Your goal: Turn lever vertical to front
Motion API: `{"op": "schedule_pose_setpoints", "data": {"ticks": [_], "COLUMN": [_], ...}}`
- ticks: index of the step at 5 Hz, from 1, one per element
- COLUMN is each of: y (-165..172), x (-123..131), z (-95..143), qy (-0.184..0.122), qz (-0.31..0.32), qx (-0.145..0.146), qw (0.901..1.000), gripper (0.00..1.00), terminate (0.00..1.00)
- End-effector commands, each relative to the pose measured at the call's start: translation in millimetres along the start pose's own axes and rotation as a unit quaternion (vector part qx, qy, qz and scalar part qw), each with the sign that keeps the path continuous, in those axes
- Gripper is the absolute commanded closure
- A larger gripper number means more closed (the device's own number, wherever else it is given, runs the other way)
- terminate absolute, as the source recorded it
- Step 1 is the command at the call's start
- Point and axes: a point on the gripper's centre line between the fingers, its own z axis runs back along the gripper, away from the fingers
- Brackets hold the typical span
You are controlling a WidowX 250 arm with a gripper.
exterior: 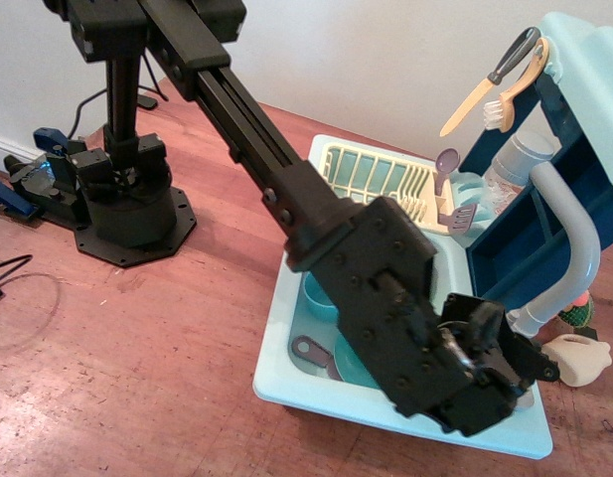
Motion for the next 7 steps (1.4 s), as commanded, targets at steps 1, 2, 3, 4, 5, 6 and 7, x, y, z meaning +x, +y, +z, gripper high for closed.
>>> {"op": "schedule_pose_setpoints", "data": {"ticks": [1, 2, 3, 4, 5, 6, 7], "y": [-12.1, -10.4, -6.5, 4.1, 37.4, 67.5, 88.7], "x": [32.3, 31.2, 34.9, 36.7, 36.4, 33.3, 17.0], "z": [-4.1, -13.6, -15.7, -15.2, 2.2, 16.3, 9.4], "qy": [-0.023, -0.034, -0.05, -0.03, -0.001, 0.039, 0.089], "qz": [0.107, 0.142, 0.141, 0.116, 0.092, 0.074, 0.065], "qx": [0.07, 0.054, 0.085, 0.114, 0.176, 0.249, 0.287], "qw": [0.9916, 0.9878, 0.9851, 0.9862, 0.9801, 0.965, 0.9517], "gripper": [0.0, 0.0, 0.0, 0.0, 0.0, 0.0, 0.0], "terminate": [0.0, 0.0, 0.0, 0.0, 0.0, 0.0, 0.0]}}
